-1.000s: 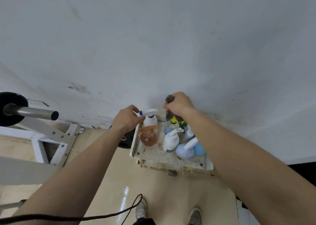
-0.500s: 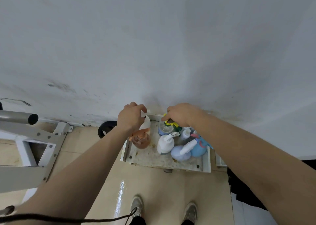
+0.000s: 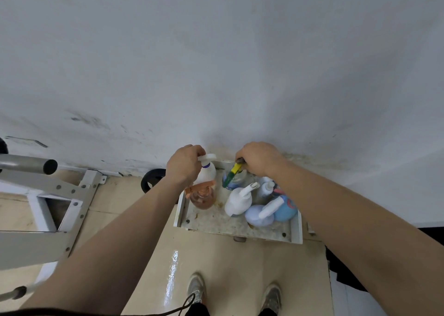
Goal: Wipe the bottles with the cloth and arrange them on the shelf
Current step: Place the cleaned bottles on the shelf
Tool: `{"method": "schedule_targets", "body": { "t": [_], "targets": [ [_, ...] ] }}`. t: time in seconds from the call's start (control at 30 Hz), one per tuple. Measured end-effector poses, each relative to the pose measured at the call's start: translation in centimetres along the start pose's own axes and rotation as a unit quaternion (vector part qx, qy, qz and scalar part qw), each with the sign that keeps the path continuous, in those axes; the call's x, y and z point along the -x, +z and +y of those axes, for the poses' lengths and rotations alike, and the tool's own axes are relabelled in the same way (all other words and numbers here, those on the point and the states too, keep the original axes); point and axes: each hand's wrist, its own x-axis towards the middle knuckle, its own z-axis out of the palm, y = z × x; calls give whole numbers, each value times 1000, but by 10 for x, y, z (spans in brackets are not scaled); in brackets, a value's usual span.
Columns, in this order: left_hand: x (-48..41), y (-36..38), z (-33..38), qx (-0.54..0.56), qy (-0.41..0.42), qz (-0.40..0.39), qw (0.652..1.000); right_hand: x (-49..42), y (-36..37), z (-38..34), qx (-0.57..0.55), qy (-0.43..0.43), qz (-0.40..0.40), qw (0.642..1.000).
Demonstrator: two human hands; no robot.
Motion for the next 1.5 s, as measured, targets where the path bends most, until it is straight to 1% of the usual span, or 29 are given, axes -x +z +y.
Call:
{"method": "schedule_targets", "body": {
  "t": [0.17,0.33,0.6,0.77,0.93,1.3,1.5],
  "targets": [
    [-1,-1,0,7,3,4,1000,-5,3,-9,9,28,30,999],
    [0,-1,-1,11,3,6,1000,-2,-1,-13,24,48,27,998],
    [0,-2,-2,18,9,2,1000,2,1,-14,-4,68,24,997],
    [-1,-3,-2,15,9,2,1000,-1,2,-16,-13,65,32,997],
    [-2,-2,-3,18,6,3,1000,1,2,-15,16,47,42,998],
    [-4,-3,-4,21,4,1,1000,-2,10,-14,2,19,85,996],
    [-4,-3,-4,23,1,-2,1000,-8,8,-27,13,19,72,997]
  ]
}}
